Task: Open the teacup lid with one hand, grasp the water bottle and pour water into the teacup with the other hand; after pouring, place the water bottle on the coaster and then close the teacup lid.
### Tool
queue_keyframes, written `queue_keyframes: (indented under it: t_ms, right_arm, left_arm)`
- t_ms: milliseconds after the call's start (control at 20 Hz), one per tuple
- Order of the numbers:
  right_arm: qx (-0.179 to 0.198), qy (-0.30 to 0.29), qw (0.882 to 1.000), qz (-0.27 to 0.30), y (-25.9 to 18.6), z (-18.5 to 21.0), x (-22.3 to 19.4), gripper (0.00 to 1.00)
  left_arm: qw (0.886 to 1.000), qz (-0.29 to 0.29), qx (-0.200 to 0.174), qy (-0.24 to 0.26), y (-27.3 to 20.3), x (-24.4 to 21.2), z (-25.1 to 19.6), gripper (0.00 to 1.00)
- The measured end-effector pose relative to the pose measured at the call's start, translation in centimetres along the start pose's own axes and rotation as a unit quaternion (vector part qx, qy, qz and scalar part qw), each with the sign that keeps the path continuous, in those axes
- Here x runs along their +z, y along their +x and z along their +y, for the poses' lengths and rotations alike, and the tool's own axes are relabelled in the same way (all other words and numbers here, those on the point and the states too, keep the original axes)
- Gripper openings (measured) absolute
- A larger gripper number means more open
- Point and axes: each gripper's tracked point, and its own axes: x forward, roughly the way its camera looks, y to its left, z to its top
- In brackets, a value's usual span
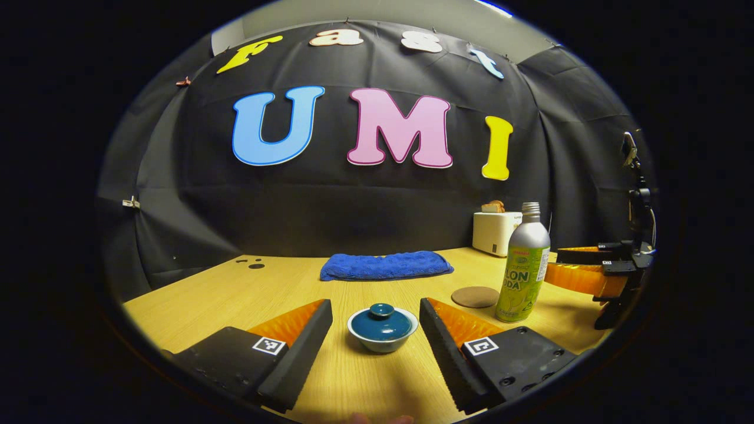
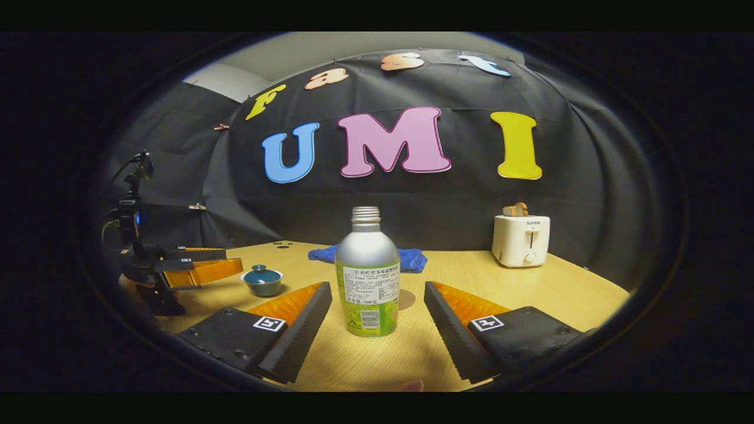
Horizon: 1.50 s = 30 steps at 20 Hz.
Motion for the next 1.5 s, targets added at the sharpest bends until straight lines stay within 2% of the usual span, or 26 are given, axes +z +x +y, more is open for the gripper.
queue_keyframes:
  t_ms: [200, 300, 550, 750, 900, 1000, 1050, 1100, 1300, 1500]
  right_arm:
    - [0.000, 0.000, 1.000, 0.000, 0.0, 0.0, 0.0, 0.98]
    - [0.000, 0.000, 1.000, 0.000, 0.0, -0.1, 0.0, 0.98]
    - [0.001, 0.000, 1.000, 0.000, 0.0, -0.1, 0.0, 0.98]
    - [0.001, 0.000, 1.000, 0.000, 0.0, 0.0, 0.0, 0.98]
    - [0.001, 0.000, 1.000, 0.000, 0.0, 0.0, 0.0, 0.98]
    - [0.001, 0.000, 1.000, 0.000, 0.0, -0.1, 0.0, 0.98]
    - [0.001, 0.000, 1.000, 0.000, 0.0, -0.1, 0.0, 0.98]
    - [0.001, 0.000, 1.000, 0.000, 0.0, 0.0, 0.0, 0.98]
    - [0.003, 0.000, 1.000, 0.000, 0.0, 0.0, 0.0, 0.98]
    - [0.004, 0.001, 1.000, 0.000, 0.4, 0.3, -0.1, 0.98]
  left_arm:
    - [0.999, 0.030, -0.012, 0.023, 1.3, -0.8, -0.4, 0.94]
    - [0.999, 0.037, -0.011, 0.033, 2.1, -1.0, -0.3, 0.91]
    - [0.998, 0.048, -0.010, 0.049, 3.5, -1.4, -0.2, 0.71]
    - [0.995, 0.072, -0.012, 0.073, 4.3, -2.0, -0.4, 0.60]
    - [0.993, 0.080, -0.016, 0.086, 4.8, -2.2, -0.6, 0.57]
    - [0.992, 0.083, -0.016, 0.090, 5.1, -2.4, -0.9, 0.51]
    - [0.992, 0.083, -0.015, 0.091, 5.3, -2.4, -0.9, 0.38]
    - [0.992, 0.083, -0.013, 0.092, 5.3, -2.5, -0.7, 0.34]
    - [0.994, 0.067, -0.009, 0.083, 4.8, -1.7, -0.2, 0.33]
    - [0.999, 0.019, -0.002, 0.051, 3.7, -0.2, 0.4, 0.31]
